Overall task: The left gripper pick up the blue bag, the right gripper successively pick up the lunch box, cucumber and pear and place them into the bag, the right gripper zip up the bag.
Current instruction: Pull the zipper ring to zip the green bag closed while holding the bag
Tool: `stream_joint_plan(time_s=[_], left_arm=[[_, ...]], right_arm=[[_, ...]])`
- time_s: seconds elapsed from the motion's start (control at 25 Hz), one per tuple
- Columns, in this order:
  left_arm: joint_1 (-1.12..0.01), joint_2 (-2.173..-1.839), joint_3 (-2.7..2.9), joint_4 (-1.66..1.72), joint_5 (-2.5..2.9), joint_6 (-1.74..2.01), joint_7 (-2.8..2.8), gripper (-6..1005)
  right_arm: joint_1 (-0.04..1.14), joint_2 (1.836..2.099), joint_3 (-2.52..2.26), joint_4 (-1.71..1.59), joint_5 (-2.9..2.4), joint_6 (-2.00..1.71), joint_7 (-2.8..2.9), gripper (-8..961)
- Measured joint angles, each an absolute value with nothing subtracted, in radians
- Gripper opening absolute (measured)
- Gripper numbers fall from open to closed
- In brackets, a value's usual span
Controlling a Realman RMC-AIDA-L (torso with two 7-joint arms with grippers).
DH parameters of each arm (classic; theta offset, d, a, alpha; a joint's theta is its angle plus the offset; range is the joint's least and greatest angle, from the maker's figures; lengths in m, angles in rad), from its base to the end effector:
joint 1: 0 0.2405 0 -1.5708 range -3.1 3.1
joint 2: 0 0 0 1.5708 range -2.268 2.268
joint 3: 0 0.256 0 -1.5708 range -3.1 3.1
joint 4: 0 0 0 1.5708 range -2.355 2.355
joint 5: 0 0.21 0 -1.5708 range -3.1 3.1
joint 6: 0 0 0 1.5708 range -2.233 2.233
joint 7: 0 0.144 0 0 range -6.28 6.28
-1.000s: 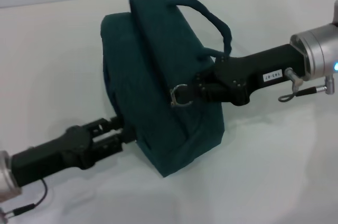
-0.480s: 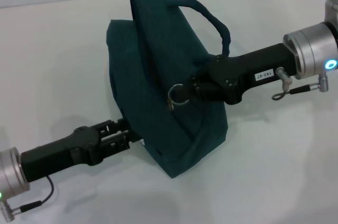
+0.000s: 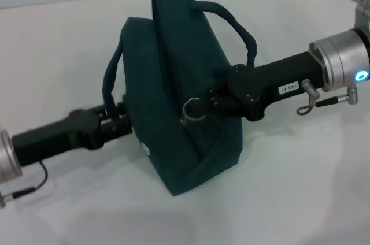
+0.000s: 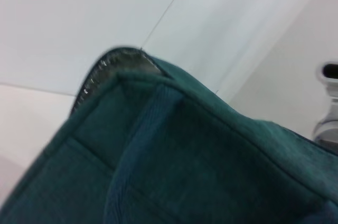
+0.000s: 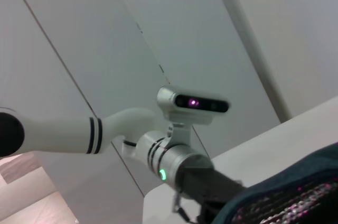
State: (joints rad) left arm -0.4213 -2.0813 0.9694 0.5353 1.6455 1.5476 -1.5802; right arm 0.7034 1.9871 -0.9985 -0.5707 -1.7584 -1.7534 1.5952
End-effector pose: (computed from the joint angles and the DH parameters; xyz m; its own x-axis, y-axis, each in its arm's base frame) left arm -0.2598 0.2954 -0.0310 0.5164 0.5940 0.6168 0.6593 -0.7355 0.1564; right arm 0.1826 0.3386 -0.0001 0.7880 -0.3918 -0.4750 -0.3112 -0.9191 0.2419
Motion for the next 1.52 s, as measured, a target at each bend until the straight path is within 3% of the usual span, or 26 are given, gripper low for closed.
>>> stream_joint_plan(time_s=[0.2,0.4,0.68,1.2,1.52], left_arm=[[-0.446,-2.054,0.97,0.594,1.662,1.516,-1.605,623],[-0.411,-2.01,0.97,0.747,1.666,1.523,-1.702,627],[-0.374,-1.978,0.946,0.85,1.714,1.545,-1.787,632],[-0.361,-1.952,0.854,0.934,1.775,1.753,-1.93,642],[-0.367,-1.982,0.742,0.936,1.771,1.82,-1.878,648]], right_arm=[[0.697,2.0,-1.001,-0.568,-1.761,-1.755,1.576,13],[0.683,2.001,-1.0,-0.568,-1.761,-1.751,1.566,13],[0.68,2.008,-0.997,-0.567,-1.757,-1.732,1.56,12],[0.694,2.005,-0.999,-0.57,-1.759,-1.714,1.552,14],[0.699,2.006,-1.0,-0.569,-1.761,-1.705,1.537,13]])
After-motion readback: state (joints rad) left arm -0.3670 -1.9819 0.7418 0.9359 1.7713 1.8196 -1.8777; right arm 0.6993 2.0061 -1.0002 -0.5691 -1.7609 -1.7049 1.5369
